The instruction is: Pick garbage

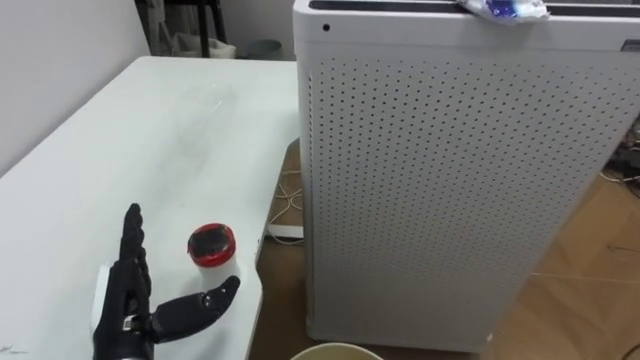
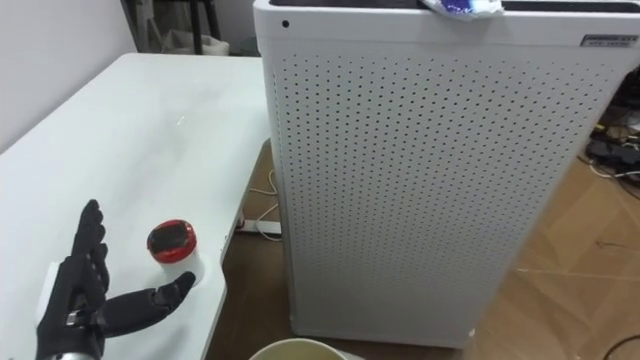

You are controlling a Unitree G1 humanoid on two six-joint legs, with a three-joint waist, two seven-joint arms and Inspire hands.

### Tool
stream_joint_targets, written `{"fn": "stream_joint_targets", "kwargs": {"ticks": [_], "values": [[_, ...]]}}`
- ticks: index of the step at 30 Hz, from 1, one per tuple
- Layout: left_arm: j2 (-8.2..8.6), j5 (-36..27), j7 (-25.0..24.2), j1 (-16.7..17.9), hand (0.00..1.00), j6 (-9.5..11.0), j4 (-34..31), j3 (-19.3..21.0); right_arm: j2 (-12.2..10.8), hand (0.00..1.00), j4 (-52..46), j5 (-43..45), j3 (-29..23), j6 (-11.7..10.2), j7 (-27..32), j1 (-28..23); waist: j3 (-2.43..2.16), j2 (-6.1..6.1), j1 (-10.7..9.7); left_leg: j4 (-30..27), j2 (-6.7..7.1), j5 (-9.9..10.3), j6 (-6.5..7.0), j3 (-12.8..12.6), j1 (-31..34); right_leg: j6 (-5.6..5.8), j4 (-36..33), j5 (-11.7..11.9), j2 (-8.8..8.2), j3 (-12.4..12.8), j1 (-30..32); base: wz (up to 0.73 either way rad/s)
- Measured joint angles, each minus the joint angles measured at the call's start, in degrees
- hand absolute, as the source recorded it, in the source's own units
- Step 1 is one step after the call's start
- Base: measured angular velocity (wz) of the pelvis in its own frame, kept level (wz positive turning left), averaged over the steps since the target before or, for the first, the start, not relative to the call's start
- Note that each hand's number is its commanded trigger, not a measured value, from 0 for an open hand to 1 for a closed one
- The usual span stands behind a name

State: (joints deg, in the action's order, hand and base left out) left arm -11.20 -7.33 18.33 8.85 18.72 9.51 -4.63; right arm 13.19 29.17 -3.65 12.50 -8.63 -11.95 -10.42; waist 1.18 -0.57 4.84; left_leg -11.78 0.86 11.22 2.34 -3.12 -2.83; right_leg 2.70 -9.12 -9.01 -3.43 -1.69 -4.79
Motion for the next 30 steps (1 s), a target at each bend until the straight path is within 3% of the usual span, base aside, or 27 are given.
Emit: {"fn": "stream_joint_targets", "kwargs": {"ticks": [12, 19, 30], "values": [[0.45, 0.0, -0.6, 0.0, 0.0, -0.1, 0.4, 0.0, -0.2, 1.0, 0.0, 0.1, 0.0, 0.1, -0.4, 0.0, -0.02, -0.01, -0.5, 0.0, -0.1, 0.0, 0.0, -0.6, -0.3, -0.01, -0.6, 0.0, 0.04, -0.1, 0.1, -0.02], [0.45, 0.0, -1.2, -0.3, 0.0, -1.6, 0.8, -1.3, -0.2, 1.0, 0.0, 0.2, 0.0, 2.4, -1.5, 0.0, -0.48, 0.74, -1.7, -0.1, -0.08, 0.0, 0.0, -0.6, -0.3, -0.05, -0.7, 0.0, 0.07, 0.0, 0.1, 0.0], [0.44, 0.0, -1.0, -2.0, 0.0, -2.2, 0.8, -2.3, -0.2, 1.0, 0.0, 0.3, 0.0, 2.4, -2.0, 0.0, -0.46, 0.93, -2.0, 0.0, -0.11, 0.0, 0.0, -0.9, -0.7, -0.05, -0.7, 0.0, 0.1, 0.1, 0.2, 0.0]]}}
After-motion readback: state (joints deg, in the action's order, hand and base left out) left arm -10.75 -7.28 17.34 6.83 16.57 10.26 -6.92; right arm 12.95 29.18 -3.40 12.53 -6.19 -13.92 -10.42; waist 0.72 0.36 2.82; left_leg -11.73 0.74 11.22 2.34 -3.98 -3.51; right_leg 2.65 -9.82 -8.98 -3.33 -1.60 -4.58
